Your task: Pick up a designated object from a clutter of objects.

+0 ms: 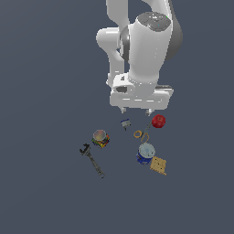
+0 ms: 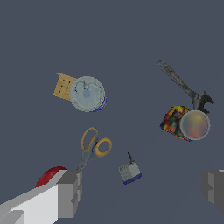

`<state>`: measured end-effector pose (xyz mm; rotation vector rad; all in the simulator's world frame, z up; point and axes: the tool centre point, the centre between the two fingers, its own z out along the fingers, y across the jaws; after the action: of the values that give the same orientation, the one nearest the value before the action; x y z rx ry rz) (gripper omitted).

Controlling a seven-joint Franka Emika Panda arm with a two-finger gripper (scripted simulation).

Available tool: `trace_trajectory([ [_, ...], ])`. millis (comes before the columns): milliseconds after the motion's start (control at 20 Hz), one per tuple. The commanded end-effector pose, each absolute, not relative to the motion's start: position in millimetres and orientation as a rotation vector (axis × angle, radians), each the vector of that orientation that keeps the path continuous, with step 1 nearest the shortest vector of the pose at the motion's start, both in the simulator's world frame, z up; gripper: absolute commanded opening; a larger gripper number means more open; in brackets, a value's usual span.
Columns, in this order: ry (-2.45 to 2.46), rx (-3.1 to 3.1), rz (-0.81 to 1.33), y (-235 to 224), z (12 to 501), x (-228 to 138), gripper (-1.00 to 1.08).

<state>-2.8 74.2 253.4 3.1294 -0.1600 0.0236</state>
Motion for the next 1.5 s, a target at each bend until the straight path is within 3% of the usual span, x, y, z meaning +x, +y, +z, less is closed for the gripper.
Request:
trace_trajectory([
  [0, -0.199, 3.125, 0.023, 91.7, 238.0, -7.5, 1.0],
  [900, -0.473, 3.097, 0.014, 207.4, 134.5, -73.0, 1.0],
  [1450, -0.57, 3.088, 0.002, 242.9, 101.1, -109.3, 1.0],
])
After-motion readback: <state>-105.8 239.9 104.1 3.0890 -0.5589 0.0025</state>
